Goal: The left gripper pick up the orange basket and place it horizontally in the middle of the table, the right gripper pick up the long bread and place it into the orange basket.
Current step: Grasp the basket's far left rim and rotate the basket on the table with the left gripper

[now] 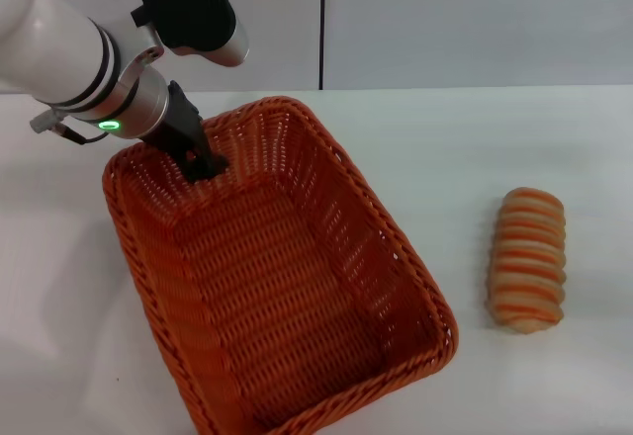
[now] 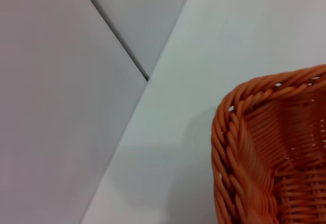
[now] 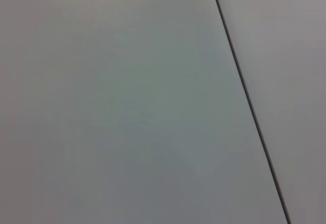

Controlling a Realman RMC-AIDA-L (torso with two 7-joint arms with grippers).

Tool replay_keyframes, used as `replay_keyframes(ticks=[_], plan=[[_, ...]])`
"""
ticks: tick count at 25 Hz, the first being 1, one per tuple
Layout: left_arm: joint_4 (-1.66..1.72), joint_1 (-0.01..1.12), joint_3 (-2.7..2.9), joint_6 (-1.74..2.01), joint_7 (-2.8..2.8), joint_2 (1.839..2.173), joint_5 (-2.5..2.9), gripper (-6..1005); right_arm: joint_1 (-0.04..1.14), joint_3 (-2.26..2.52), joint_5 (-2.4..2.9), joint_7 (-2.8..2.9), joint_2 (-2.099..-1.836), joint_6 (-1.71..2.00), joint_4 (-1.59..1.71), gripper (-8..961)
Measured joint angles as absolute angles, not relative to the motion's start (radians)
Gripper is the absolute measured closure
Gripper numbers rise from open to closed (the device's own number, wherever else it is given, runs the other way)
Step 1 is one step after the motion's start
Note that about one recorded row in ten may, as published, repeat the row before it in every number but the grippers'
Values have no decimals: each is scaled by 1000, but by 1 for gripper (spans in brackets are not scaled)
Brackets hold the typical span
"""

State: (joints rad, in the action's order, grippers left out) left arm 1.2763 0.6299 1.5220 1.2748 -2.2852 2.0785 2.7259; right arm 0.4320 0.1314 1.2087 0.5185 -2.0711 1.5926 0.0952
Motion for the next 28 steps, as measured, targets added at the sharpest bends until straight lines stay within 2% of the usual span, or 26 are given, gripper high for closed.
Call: replay_keyframes(ticks=[5,18,24,28], plan=[[1302,631,1522,1275,-2323,2078,2726,630,425,119,1209,519,-2073,1604,97,292],[1365,598,1521,1265,-2681,2074,2726,691,461,74,1209,630,-2062,1555,213,293],[1443,550,1494,1273,-2859,2069,2746,718,500,76,1209,665,-2035,1492,229,293],[1449,527,1466,1287,-2877,2072,2754,744,512,80,1209,665,-2029,1473,229,293]])
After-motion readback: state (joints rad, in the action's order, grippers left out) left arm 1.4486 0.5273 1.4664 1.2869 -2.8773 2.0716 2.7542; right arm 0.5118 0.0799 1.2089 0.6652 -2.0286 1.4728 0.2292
